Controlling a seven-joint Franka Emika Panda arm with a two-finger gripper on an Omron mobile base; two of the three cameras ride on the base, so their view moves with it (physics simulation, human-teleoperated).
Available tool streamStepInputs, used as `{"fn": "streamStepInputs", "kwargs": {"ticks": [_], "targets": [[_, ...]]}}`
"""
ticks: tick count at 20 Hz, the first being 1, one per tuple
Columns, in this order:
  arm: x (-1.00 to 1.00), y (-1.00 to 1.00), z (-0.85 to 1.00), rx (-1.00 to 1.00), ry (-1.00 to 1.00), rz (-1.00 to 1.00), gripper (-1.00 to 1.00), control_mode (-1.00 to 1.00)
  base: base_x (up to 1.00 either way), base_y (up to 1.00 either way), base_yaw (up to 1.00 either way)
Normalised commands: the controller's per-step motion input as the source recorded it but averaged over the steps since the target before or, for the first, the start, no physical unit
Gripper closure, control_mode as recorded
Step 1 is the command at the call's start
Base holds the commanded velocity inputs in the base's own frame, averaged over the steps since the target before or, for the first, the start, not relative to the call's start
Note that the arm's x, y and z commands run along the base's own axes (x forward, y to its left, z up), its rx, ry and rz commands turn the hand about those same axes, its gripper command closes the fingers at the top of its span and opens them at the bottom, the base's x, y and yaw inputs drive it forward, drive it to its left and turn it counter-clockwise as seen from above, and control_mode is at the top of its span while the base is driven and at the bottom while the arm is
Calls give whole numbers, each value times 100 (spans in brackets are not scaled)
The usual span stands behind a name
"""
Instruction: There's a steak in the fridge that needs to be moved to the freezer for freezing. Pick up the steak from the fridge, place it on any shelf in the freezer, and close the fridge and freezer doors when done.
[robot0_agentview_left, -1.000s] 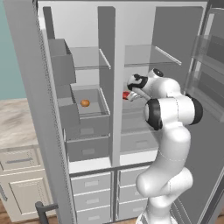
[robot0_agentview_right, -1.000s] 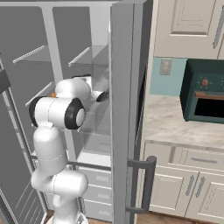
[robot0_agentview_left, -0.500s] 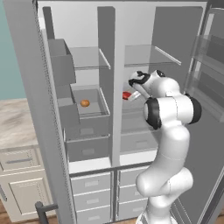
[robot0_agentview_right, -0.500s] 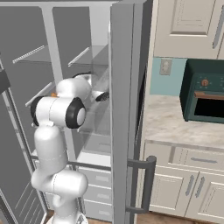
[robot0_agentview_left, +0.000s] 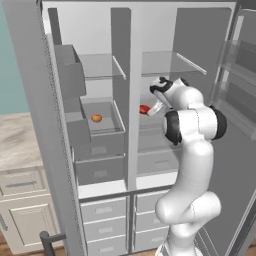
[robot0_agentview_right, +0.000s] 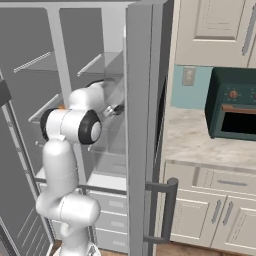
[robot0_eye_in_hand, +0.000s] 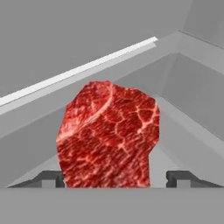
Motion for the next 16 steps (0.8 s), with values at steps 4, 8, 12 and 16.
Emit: {"fn": "streamStepInputs", "kwargs": {"ticks": [4,8,12,16], "targets": [[-18,96,-100,-1,12,22,100,-100,0,0,0],[-54,100,-100,-2,4,22,100,-100,0,0,0],[-100,100,-100,-3,-10,19,100,-100,0,0,0],[-100,95,-100,-2,-15,12,100,-100,0,0,0]]}}
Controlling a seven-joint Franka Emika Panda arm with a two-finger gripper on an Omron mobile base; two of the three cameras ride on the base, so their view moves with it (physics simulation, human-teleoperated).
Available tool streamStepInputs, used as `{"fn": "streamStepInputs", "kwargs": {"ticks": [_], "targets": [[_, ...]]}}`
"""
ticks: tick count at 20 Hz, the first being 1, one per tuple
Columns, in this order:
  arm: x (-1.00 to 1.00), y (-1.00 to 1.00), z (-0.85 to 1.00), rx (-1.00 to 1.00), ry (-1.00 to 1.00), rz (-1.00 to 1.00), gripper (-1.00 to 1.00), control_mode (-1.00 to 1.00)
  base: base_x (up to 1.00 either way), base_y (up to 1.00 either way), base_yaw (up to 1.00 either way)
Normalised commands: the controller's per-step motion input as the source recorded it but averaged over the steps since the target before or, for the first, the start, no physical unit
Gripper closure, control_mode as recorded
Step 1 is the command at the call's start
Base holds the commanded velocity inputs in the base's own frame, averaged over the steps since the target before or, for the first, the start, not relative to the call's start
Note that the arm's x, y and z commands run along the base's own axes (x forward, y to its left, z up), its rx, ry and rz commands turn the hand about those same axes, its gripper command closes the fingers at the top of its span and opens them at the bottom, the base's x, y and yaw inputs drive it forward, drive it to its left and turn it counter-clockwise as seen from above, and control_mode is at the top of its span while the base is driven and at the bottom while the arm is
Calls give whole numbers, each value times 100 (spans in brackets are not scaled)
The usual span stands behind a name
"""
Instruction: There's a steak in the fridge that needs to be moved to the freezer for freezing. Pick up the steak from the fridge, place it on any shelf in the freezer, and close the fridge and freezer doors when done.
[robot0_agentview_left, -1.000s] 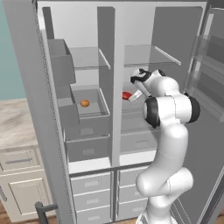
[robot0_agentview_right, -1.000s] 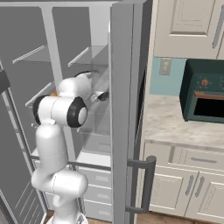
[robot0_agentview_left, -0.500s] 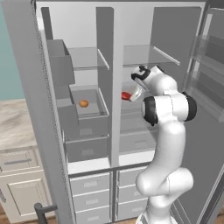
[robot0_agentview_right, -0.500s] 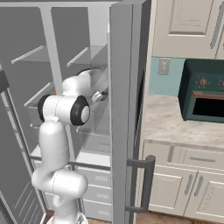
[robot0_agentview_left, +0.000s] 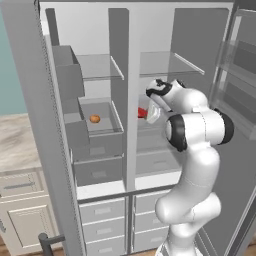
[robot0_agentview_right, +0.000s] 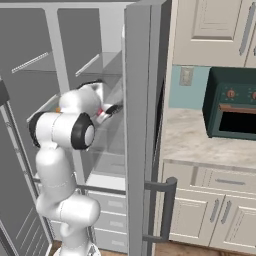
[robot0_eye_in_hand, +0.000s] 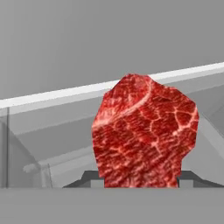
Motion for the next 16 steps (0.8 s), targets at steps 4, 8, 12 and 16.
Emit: {"fn": "streamStepInputs", "kwargs": {"ticks": [4,8,12,16], "targets": [[-70,10,-24,0,0,0,100,-100,0,0,0],[-79,0,0,0,1,0,100,-100,0,0,0],[-86,5,0,0,0,0,100,-100,0,0,0],[-82,14,8,-4,0,0,100,-100,0,0,0]]}}
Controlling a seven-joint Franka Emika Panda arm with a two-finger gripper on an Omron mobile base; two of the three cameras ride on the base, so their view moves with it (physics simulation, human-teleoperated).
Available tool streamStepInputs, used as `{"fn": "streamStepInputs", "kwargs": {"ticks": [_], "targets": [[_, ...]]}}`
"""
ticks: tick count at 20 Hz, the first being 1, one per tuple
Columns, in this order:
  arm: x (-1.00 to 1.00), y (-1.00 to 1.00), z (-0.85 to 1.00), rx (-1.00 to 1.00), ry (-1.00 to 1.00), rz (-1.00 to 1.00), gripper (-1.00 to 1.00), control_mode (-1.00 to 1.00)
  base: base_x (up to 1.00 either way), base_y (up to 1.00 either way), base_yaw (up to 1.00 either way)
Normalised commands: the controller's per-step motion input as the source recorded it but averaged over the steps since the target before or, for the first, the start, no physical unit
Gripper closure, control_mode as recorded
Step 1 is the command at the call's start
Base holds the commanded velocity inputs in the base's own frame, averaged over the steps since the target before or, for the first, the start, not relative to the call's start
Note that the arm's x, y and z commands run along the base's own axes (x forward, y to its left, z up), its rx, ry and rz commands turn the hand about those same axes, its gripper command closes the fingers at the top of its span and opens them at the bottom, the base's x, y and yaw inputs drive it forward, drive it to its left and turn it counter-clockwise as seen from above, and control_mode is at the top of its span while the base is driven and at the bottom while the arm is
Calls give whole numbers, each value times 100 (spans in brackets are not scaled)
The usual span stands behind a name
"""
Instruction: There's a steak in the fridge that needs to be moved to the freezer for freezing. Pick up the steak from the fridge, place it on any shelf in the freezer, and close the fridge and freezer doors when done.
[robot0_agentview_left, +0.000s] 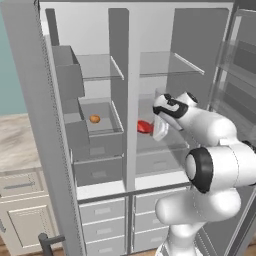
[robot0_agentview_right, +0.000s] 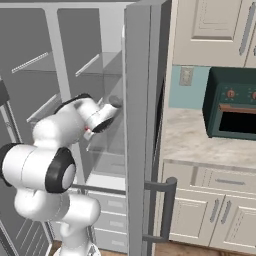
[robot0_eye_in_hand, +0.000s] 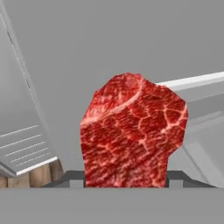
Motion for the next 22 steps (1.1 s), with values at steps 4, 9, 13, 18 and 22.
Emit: {"fn": "streamStepInputs", "kwargs": {"ticks": [4,9,13,18,22], "targets": [[-70,13,35,-7,0,0,100,-100,0,0,0],[-71,8,54,-8,0,-2,100,-100,0,0,0],[-71,0,59,-5,0,-2,100,-100,0,0,0],[-76,0,61,-2,-4,-3,100,-100,0,0,0],[-79,1,89,0,-24,0,100,-100,0,0,0]]}}
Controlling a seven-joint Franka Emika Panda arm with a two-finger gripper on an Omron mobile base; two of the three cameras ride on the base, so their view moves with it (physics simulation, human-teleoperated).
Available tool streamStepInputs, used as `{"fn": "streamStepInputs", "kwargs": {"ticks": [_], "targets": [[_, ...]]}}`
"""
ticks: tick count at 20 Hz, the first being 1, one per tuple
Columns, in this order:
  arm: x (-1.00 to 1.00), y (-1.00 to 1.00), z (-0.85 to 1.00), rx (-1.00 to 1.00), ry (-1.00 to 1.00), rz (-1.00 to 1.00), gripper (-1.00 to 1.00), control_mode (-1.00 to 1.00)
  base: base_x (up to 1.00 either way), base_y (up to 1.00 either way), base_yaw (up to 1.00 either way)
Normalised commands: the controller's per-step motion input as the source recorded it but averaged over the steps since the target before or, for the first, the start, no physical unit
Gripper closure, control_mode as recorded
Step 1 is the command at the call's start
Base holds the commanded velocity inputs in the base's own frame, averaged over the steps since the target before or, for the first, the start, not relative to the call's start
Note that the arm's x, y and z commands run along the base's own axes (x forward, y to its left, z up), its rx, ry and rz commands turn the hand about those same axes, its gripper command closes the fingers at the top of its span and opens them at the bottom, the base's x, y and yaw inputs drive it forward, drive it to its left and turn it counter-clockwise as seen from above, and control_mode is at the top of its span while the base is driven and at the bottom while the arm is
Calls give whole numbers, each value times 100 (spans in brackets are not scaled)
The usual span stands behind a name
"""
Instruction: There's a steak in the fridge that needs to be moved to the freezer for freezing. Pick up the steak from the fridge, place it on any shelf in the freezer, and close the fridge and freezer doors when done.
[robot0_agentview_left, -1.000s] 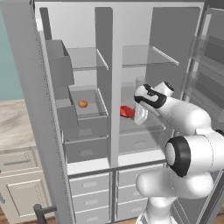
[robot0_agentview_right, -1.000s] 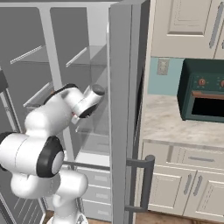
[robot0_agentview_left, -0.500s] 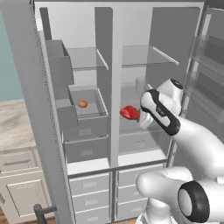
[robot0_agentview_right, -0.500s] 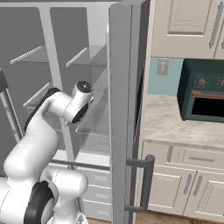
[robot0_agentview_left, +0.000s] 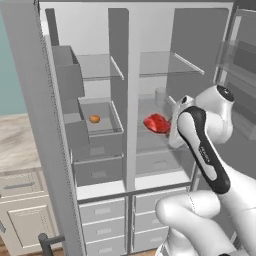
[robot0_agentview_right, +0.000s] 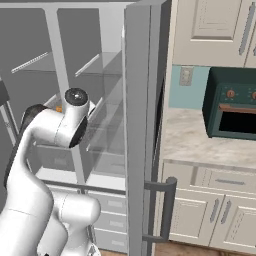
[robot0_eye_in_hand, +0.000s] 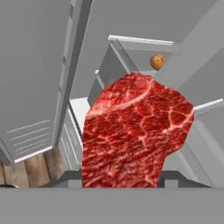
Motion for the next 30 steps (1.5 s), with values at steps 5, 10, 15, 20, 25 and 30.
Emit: {"fn": "streamStepInputs", "kwargs": {"ticks": [5,10,15,20,25,30], "targets": [[-76,10,91,6,-14,0,100,-100,0,0,0],[-57,16,96,6,-6,0,100,-100,0,0,0],[-14,22,94,3,0,0,100,-100,0,0,0],[12,49,66,2,0,0,100,-100,0,0,0],[41,58,30,3,0,-1,100,-100,0,0,0],[58,49,8,5,0,0,100,-100,0,0,0]]}}
